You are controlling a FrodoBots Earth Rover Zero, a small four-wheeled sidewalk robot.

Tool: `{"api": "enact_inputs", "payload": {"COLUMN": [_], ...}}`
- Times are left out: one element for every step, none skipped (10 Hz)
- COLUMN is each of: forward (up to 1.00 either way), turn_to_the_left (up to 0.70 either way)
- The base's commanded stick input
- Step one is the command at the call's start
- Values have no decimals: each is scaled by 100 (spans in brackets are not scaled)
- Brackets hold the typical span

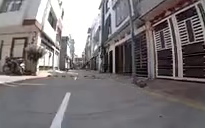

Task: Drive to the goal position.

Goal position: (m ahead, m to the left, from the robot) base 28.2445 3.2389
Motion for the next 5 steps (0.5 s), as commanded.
{"api": "enact_inputs", "payload": {"forward": [100, 100, 100, 100, 100], "turn_to_the_left": [0, 0, 0, 0, 0]}}
